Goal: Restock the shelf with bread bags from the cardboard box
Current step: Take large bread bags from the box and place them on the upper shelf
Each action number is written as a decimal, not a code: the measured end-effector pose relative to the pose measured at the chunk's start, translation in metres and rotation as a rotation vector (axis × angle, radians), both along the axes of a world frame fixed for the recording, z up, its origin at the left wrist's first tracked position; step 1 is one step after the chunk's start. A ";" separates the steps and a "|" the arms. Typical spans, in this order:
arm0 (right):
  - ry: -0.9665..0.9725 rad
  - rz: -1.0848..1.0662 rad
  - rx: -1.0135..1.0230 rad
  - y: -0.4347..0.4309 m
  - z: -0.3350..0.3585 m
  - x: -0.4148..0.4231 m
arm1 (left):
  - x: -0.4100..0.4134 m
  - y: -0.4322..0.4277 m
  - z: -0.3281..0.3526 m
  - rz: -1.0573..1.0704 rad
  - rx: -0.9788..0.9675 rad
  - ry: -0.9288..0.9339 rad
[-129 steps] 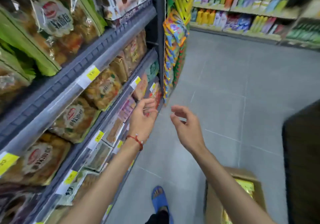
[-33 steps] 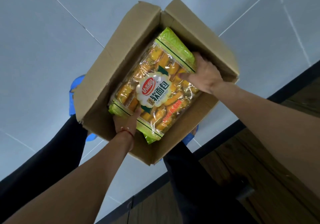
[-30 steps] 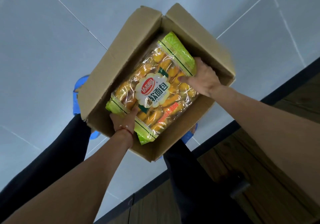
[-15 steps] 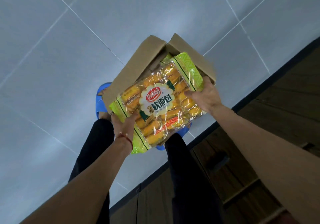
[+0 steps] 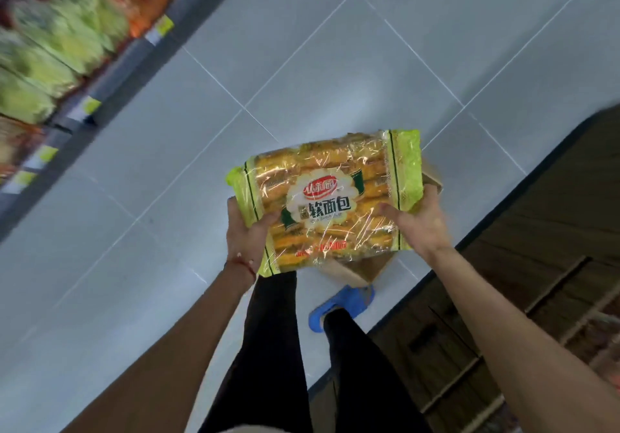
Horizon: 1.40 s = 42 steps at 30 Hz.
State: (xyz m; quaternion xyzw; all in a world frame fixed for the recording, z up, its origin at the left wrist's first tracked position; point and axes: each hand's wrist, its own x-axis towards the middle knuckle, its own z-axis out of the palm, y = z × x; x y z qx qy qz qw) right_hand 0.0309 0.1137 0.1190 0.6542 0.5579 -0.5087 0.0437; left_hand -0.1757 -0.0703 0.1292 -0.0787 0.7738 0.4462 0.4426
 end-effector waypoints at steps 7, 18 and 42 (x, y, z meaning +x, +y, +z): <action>0.209 0.019 0.124 -0.044 0.087 -0.027 | -0.021 -0.043 0.081 -0.039 0.062 0.136; 0.479 0.158 0.262 -0.086 0.217 -0.060 | -0.035 -0.114 0.221 -0.032 0.190 0.495; 0.872 0.285 0.558 -0.012 0.416 -0.481 | -0.407 -0.058 0.443 0.199 0.238 0.902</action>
